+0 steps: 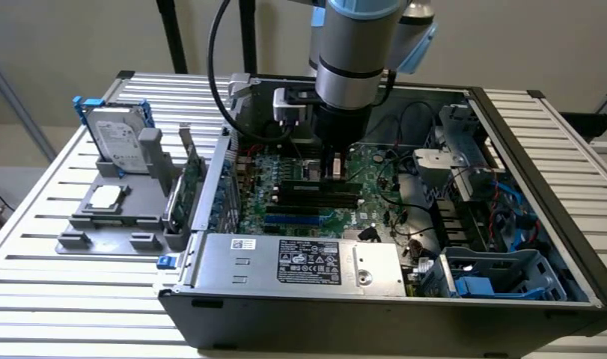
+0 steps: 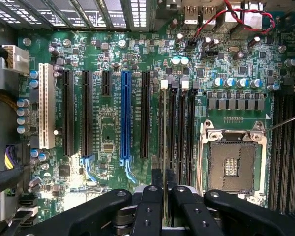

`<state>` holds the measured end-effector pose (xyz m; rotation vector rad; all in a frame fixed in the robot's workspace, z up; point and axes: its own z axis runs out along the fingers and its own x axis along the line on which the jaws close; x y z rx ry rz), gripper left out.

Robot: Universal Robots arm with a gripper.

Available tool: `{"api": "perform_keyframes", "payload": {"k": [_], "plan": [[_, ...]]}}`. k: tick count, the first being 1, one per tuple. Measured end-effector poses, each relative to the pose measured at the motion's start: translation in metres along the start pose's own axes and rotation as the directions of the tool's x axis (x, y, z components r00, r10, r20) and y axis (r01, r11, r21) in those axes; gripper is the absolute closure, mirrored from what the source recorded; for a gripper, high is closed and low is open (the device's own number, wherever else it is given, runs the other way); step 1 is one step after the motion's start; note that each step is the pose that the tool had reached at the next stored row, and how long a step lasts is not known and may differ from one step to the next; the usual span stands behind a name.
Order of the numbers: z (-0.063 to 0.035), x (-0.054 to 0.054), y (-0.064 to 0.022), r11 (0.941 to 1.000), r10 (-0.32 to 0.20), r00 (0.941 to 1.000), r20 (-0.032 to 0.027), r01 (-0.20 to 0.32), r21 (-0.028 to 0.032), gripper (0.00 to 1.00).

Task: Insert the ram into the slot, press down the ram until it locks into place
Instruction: 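Insert the ram into the slot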

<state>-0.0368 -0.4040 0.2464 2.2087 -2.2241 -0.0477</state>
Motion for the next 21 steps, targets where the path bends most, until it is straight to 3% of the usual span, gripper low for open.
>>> {"api": "perform_keyframes", "payload": {"k": [9, 21], "plan": [[0.0103, 0.0, 0.0008, 1.0, 0.0, 1.0, 0.0001, 0.0, 0.0, 0.86], [0.0134, 0.0, 0.0009, 1.0, 0.0, 1.0, 0.0001, 0.0, -0.0033, 0.86]]}}
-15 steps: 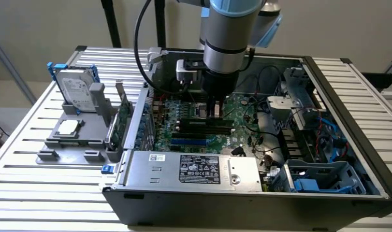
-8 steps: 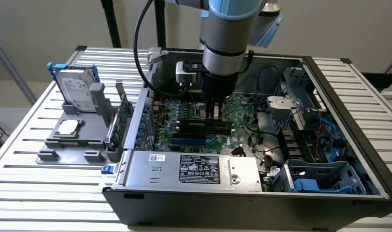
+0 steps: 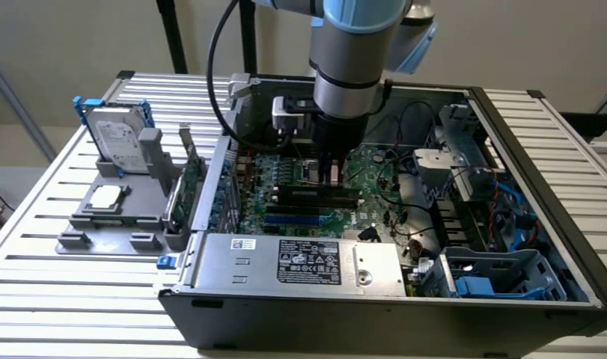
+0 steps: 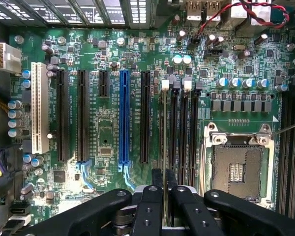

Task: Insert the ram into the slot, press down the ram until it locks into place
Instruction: 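Insert the ram into the slot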

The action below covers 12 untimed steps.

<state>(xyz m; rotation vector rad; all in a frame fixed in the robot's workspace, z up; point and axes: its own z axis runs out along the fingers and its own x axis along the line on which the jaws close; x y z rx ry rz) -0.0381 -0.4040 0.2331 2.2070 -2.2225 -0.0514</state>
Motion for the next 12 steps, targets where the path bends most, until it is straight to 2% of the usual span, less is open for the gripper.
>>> {"api": "perform_keyframes", "payload": {"k": [12], "plan": [[0.003, -0.0002, 0.0004, 1.0, 0.002, 1.0, 0.0002, -0.002, -0.0003, 0.86]]}}
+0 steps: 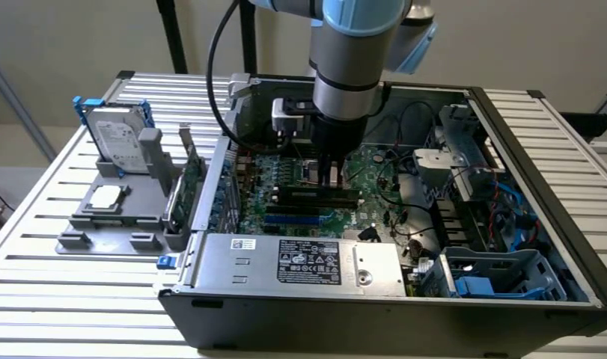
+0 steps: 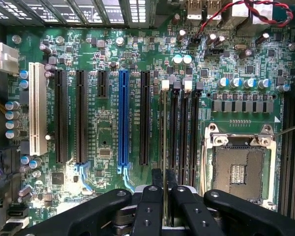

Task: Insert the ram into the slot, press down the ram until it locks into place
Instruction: 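Insert the ram into the slot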

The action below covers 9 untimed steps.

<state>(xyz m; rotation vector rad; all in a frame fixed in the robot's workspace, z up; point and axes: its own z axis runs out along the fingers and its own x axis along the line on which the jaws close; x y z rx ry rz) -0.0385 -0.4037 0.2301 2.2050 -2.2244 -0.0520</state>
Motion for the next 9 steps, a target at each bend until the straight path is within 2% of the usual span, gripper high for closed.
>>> {"api": "perform_keyframes", "payload": {"k": [9], "plan": [[0.0026, 0.0001, -0.0001, 1.0, 0.0, 1.0, -0.0002, 0.0, -0.0001, 0.86]]}}
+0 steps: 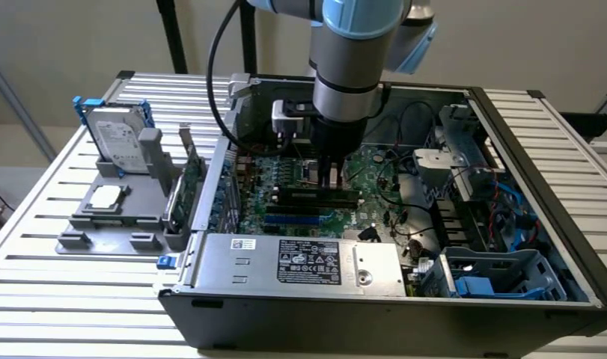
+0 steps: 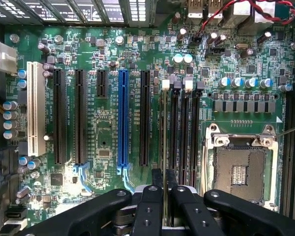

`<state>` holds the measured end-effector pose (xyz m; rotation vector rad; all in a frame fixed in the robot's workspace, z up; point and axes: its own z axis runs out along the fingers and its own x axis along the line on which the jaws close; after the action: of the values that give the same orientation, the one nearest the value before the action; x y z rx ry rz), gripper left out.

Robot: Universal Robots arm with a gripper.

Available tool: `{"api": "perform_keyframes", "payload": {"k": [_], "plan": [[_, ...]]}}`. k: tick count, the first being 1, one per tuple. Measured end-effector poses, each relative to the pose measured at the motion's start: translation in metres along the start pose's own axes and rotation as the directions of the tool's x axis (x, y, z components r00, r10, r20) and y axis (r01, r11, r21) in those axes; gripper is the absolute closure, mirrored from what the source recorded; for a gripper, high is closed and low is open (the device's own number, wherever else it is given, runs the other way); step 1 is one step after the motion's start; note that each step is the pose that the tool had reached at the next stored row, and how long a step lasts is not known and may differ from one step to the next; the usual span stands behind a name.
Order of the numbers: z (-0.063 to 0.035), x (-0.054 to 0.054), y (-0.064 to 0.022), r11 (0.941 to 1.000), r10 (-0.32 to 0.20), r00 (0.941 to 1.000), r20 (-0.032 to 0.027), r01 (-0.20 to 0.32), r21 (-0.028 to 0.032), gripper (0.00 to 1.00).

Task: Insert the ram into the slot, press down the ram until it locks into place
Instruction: 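Insert the ram into the slot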

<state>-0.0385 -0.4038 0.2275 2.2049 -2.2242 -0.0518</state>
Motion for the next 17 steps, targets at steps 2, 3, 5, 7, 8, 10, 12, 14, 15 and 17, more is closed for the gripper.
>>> {"api": "perform_keyframes", "payload": {"k": [2, 3, 5, 7, 8, 10, 12, 14, 15, 17], "plan": [[0.0006, 0.0, 0.0, 1.0, 0.0, 1.0, 0.0, 0.0, 0.0, 0.86], [0.0007, 0.0, 0.0, 1.0, 0.0, 1.0, 0.0, 0.0, 0.0, 0.86], [0.0011, -0.0001, -0.0001, 1.0, 0.0, 1.0, 0.0001, 0.0, 0.0, 0.86], [0.0014, -0.0003, 0.0, 1.0, 0.0, 1.0, 0.0001, 0.0, 0.0, 0.86], [0.0014, -0.0005, 0.0, 1.0, 0.0, 1.0, 0.0001, 0.0, -0.0001, 0.86], [0.0015, -0.0009, 0.0, 1.0, 0.001, 1.0, 0.0001, -0.001, -0.0002, 0.86], [0.0016, -0.0011, 0.0, 1.0, 0.003, 1.0, 0.0, -0.003, -0.0003, 0.86], [0.0017, -0.0012, 0.0, 1.0, 0.004, 1.0, 0.0, -0.004, -0.0003, 0.86], [0.0018, -0.0013, 0.0001, 1.0, 0.005, 1.0, 0.0, -0.005, -0.0003, 0.86], [0.002, -0.0013, 0.0001, 1.0, 0.006, 1.0, 0.0, -0.006, -0.0003, 0.86]]}}
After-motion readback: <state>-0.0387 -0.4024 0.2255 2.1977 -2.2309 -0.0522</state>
